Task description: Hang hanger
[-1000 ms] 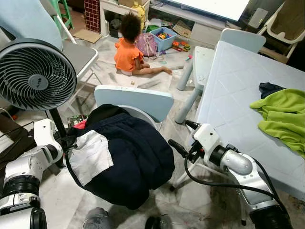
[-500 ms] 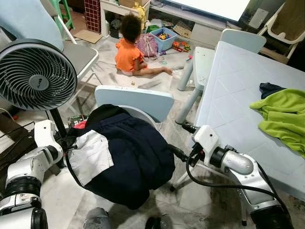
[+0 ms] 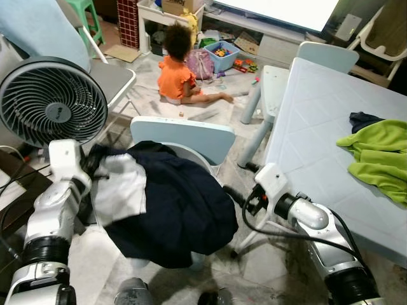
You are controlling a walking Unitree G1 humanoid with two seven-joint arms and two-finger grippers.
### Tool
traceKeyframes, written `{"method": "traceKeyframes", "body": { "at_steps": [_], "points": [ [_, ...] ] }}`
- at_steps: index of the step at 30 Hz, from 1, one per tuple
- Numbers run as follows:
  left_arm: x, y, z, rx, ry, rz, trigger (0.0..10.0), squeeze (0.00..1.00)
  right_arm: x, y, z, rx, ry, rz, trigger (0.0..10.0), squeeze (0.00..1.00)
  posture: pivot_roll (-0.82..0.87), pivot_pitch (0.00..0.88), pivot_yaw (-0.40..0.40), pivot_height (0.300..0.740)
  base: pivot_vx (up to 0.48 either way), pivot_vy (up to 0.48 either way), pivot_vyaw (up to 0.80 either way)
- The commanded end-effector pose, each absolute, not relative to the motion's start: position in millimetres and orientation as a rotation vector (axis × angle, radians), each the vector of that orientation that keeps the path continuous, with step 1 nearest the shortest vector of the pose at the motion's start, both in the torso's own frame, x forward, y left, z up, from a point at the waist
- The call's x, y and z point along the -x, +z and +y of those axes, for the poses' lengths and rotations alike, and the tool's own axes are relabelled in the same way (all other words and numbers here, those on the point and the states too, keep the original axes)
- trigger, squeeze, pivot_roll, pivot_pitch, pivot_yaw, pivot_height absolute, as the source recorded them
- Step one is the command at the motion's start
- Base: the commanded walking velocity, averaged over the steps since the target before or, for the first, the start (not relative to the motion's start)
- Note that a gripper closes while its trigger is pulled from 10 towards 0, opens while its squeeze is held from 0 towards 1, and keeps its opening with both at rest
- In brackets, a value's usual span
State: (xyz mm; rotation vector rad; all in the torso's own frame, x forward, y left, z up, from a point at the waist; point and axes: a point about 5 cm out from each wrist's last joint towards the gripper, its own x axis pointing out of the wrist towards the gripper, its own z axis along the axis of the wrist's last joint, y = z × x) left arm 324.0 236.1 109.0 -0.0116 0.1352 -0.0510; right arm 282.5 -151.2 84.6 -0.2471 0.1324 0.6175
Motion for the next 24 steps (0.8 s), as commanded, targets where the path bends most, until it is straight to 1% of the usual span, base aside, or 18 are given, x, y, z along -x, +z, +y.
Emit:
{"method": "traceKeyframes", "body": {
  "at_steps": [1, 2, 4, 5, 6, 7, 8, 9, 10, 11, 12, 13, 14, 15, 18, 19, 21, 24],
  "points": [
    [-328.7, 130.6, 217.1, -0.048, -0.102, -0.002, 0.0, 0.00, -287.9, 81.4, -164.8, 0.157, 0.477, 0.156, 10.0, 0.00, 0.01, 0.000, -0.082, 0.740, 0.000, 0.000, 0.00],
    [-328.7, 130.6, 217.1, -0.048, -0.102, -0.002, 0.0, 0.00, -287.9, 81.4, -164.8, 0.157, 0.477, 0.156, 10.0, 0.00, 0.01, 0.000, -0.082, 0.740, 0.000, 0.000, 0.00],
    [-323.9, 132.0, 202.0, -0.079, -0.150, -0.051, 0.0, 0.00, -290.7, 76.7, -166.8, 0.078, 0.379, 0.158, 10.0, 0.00, 0.01, 0.000, -0.067, 0.740, 0.000, 0.000, 0.00],
    [-321.8, 131.0, 198.3, -0.081, -0.166, -0.057, 0.0, 0.00, -291.4, 75.5, -166.7, 0.066, 0.351, 0.156, 10.0, 0.00, 0.01, 0.000, -0.055, 0.740, 0.000, 0.000, 0.00],
    [-316.9, 126.9, 189.8, -0.069, -0.197, -0.054, 0.0, 0.00, -294.2, 75.1, -166.8, 0.026, 0.285, 0.149, 10.0, 0.00, 0.01, 0.000, -0.038, 0.740, 0.000, 0.000, 0.00],
    [-316.9, 126.9, 189.8, -0.069, -0.197, -0.054, 0.0, 0.00, -294.2, 75.1, -166.8, 0.026, 0.285, 0.149, 10.0, 0.00, 0.01, 0.000, -0.038, 0.740, 0.000, 0.000, 0.00],
    [-314.7, 124.5, 186.4, -0.058, -0.210, -0.048, 0.0, 0.00, -295.7, 75.4, -166.5, 0.003, 0.255, 0.146, 10.0, 0.00, 0.01, 0.000, -0.031, 0.740, 0.000, 0.000, 0.00],
    [-310.6, 120.1, 180.8, -0.043, -0.230, -0.039, 0.0, 0.00, -298.4, 78.7, -165.4, -0.004, 0.230, 0.121, 10.0, 0.00, 0.00, 0.000, -0.005, 0.740, 0.000, 0.000, 0.00],
    [-303.9, 113.6, 171.6, 0.004, -0.248, -0.019, 0.0, 0.00, -302.0, 85.7, -160.8, -0.079, 0.225, 0.080, 10.0, 0.00, -0.01, 0.000, 0.006, 0.740, 0.000, 0.000, 0.00],
    [-300.8, 111.2, 166.7, 0.027, -0.251, -0.010, 0.0, 0.00, -303.5, 88.5, -160.8, -0.090, 0.197, 0.066, 10.0, 0.00, -0.01, 0.000, 0.008, 0.740, 0.000, 0.000, 0.00],
    [-296.6, 108.8, 157.2, 0.041, -0.272, -0.002, 4.3, 0.00, -304.9, 89.6, -161.7, -0.099, 0.139, 0.062, 10.0, 0.00, -0.01, 0.000, 0.010, 0.740, 0.000, 0.000, 0.00],
    [-295.3, 108.2, 154.6, 0.037, -0.280, -0.001, 4.3, 0.00, -305.0, 89.1, -161.4, -0.108, 0.123, 0.065, 10.0, 0.00, -0.01, 0.000, 0.009, 0.740, 0.000, 0.000, 0.00],
    [-294.2, 106.0, 151.2, 0.037, -0.291, 0.011, 8.2, 0.00, -304.3, 87.9, -160.3, -0.123, 0.130, 0.072, 10.0, 0.00, -0.01, 0.000, 0.010, 0.740, 0.000, 0.000, 0.00],
    [-293.0, 103.6, 147.3, 0.043, -0.307, 0.026, 10.0, 0.00, -303.2, 86.5, -159.5, -0.118, 0.139, 0.075, 10.0, 0.00, -0.01, 0.000, 0.010, 0.740, 0.000, 0.000, 0.00],
    [-290.4, 99.6, 138.6, 0.052, -0.309, 0.047, 10.0, 0.00, -298.4, 79.9, -163.9, -0.073, 0.105, 0.093, 10.0, 0.00, 0.01, 0.000, 0.000, 0.740, 0.000, 0.000, 0.00],
    [-289.2, 96.3, 136.1, 0.054, -0.306, 0.059, 10.0, 0.00, -296.4, 78.0, -166.1, -0.108, 0.077, 0.082, 10.0, 0.00, 0.00, 0.000, 0.004, 0.740, 0.000, 0.000, 0.00],
    [-288.5, 94.7, 135.6, 0.048, -0.305, 0.063, 10.0, 0.00, -296.2, 77.7, -166.2, -0.116, 0.070, 0.076, 10.0, 0.00, 0.00, 0.000, 0.014, 0.740, 0.000, 0.000, 0.00],
    [-286.3, 93.2, 130.8, -0.007, -0.331, 0.060, 10.0, 0.00, -303.6, 85.9, -170.9, -0.118, 0.019, 0.033, 10.0, 0.00, 0.00, 0.000, 0.029, 0.740, 0.000, 0.000, 0.00]
  ]
}}
